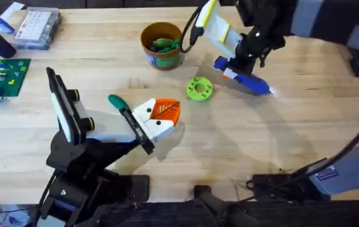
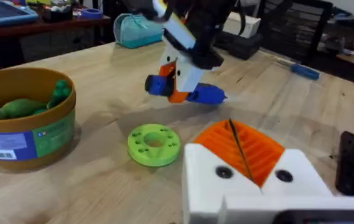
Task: Pick up the gripper from the table and insert it into the empty holder that is missing its gripper. Then pick up a screw, insert it into the mounting hole, and use the screwdriver to tighten it. Finally, clean up the table by picking up the vegetable and placing it into the bucket.
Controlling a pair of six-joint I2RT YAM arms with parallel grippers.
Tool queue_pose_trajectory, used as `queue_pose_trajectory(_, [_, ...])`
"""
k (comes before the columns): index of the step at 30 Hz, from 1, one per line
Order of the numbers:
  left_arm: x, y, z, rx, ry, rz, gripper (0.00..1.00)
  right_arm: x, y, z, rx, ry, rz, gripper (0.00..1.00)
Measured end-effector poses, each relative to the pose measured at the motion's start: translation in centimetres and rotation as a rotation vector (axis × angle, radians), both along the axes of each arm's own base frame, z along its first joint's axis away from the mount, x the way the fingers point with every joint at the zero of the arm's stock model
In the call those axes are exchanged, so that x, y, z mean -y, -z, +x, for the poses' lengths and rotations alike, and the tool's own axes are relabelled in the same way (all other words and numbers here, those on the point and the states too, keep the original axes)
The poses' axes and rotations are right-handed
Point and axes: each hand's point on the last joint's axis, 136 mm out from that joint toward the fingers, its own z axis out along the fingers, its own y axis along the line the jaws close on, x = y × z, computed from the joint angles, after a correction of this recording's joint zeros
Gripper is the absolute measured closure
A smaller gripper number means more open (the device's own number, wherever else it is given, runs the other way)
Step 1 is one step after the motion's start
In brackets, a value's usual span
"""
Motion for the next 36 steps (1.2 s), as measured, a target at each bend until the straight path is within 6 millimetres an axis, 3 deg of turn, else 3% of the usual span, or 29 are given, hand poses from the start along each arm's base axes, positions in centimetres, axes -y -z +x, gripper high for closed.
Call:
queue_pose_trajectory(2, [0.0, 0.0, 0.0, 0.0, 0.0, 0.0, 0.989, -0.2, 1.2, 0.6, -0.003, -0.018, -0.006, 0.96])
queue_pose_trajectory(5, [0.0, 0.0, 0.0, 0.0, 0.0, 0.0, 0.989, -0.3, 1.6, 0.9, 0.001, -0.034, -0.009, 0.958])
queue_pose_trajectory(26, [0.0, 0.0, 0.0, 0.0, 0.0, 0.0, 0.989, -0.4, 1.5, 1.1, 0.013, -0.057, -0.013, 0.945])
queue_pose_trajectory(27, [0.0, 0.0, 0.0, 0.0, 0.0, 0.0, 0.989, -0.4, 1.5, 1.1, 0.011, -0.053, -0.013, 0.867])
queue_pose_trajectory(32, [0.0, 0.0, 0.0, 0.0, 0.0, 0.0, 0.989, -0.4, 1.5, 1.1, 0.011, -0.053, -0.012, 0.135])
queue_pose_trajectory(33, [0.0, 0.0, 0.0, 0.0, 0.0, 0.0, 0.989, -0.4, 1.5, 1.1, 0.011, -0.054, -0.012, 0.04])
queue_pose_trajectory(36, [0.0, 0.0, 0.0, 0.0, 0.0, 0.0, 0.989, -0.4, 1.5, 1.0, 0.008, -0.052, -0.013, 0.013])
